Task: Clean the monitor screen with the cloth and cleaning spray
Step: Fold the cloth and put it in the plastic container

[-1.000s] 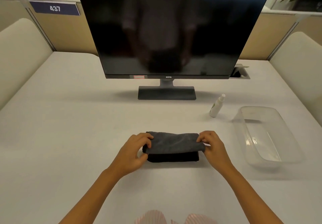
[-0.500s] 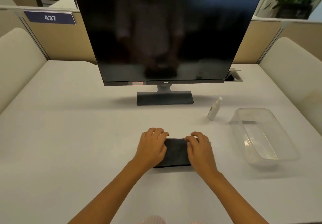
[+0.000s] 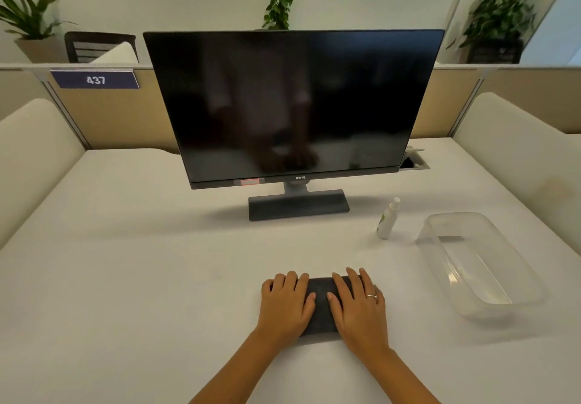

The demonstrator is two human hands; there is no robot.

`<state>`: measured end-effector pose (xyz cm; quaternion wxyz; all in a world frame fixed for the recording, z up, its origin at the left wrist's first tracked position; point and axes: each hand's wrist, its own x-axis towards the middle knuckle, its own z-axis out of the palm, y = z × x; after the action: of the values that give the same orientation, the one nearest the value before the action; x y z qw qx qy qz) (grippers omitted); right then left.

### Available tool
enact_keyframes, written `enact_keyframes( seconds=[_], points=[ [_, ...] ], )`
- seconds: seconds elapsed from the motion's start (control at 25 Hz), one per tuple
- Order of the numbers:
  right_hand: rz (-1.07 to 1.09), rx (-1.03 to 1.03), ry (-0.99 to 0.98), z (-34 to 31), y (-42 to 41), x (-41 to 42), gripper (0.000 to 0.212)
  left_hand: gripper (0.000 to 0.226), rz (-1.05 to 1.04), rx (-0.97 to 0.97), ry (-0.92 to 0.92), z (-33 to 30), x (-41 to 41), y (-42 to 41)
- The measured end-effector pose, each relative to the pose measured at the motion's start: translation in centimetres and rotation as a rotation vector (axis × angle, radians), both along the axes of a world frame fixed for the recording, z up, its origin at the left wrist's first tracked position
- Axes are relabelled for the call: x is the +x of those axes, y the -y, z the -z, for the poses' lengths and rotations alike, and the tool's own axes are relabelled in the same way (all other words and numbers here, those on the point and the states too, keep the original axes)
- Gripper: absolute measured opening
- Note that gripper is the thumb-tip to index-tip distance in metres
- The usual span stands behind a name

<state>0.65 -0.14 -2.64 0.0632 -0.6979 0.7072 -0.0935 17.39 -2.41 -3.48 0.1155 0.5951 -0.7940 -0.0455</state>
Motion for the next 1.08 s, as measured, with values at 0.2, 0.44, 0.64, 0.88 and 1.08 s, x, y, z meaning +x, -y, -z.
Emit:
enact_keyframes(
  seconds=[0.2,0.44,0.64,0.88,1.08],
  points=[
    [-0.05,-0.043,0.039,0.0,0.6,-0.6,0.058,0.067,0.015,0.407,0.037,-1.9,0.0,3.8],
    [-0.09,-0.011,0.337,-0.6,1.8,-2.4,0.051,0.051,0.069,0.885,-0.153,-4.7,-1.1,5.8],
    [-0.105,-0.094,0.611,-4.4,3.1,-5.1,0.049,0.051,0.013,0.994,-0.464,-7.6,-1.9,4.8],
    [0.132,-0.095,0.906,-8.9,4.8,-9.5,0.066,0.058,-0.076,0.762,-1.001,-12.9,-6.6,4.1],
    [0.283,0.404,1.428,-11.5,6.2,-15.4,0.076,0.06,-0.061,0.603,-1.209,-14.7,-14.3,4.5]
  ],
)
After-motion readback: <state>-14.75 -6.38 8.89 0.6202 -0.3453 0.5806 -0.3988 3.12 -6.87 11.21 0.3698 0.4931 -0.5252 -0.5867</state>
